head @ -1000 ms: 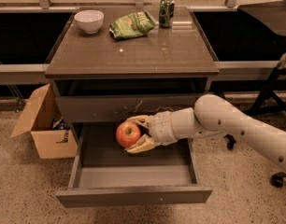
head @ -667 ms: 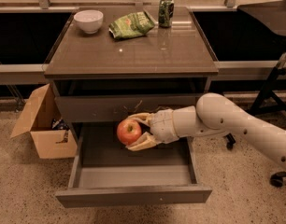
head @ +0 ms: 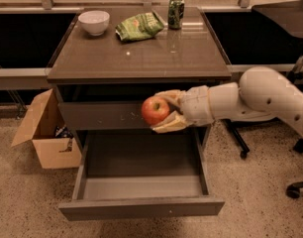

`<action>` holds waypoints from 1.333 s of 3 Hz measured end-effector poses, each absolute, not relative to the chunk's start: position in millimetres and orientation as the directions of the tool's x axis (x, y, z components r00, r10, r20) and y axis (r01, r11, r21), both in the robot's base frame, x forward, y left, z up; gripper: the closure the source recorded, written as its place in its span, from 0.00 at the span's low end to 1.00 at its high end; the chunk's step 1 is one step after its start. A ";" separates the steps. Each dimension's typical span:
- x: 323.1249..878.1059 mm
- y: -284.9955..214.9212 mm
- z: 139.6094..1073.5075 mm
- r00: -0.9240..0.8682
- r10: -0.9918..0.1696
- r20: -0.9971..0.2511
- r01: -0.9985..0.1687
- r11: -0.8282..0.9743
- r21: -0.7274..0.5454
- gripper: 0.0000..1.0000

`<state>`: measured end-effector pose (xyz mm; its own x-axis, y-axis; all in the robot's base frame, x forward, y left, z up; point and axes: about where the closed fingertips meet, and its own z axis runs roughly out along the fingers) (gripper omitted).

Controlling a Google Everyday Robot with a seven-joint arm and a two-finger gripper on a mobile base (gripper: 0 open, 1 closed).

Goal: Pick apple from middle drawer and place on counter

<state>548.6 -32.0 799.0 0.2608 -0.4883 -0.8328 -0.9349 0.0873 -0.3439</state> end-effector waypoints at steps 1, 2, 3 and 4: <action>581.4 -68.9 848.8 0.185 -0.549 -0.815 -0.947 0.123 -0.298 1.00; 610.1 -91.7 876.9 0.173 -0.589 -0.790 -0.944 0.130 -0.304 1.00; 616.5 -95.6 889.0 0.181 -0.587 -0.789 -0.936 0.142 -0.321 1.00; 617.4 -96.0 889.7 0.180 -0.587 -0.789 -0.936 0.146 -0.322 1.00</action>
Offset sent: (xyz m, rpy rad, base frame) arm 0.0972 -0.0947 0.1150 -0.1565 0.0487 -0.1205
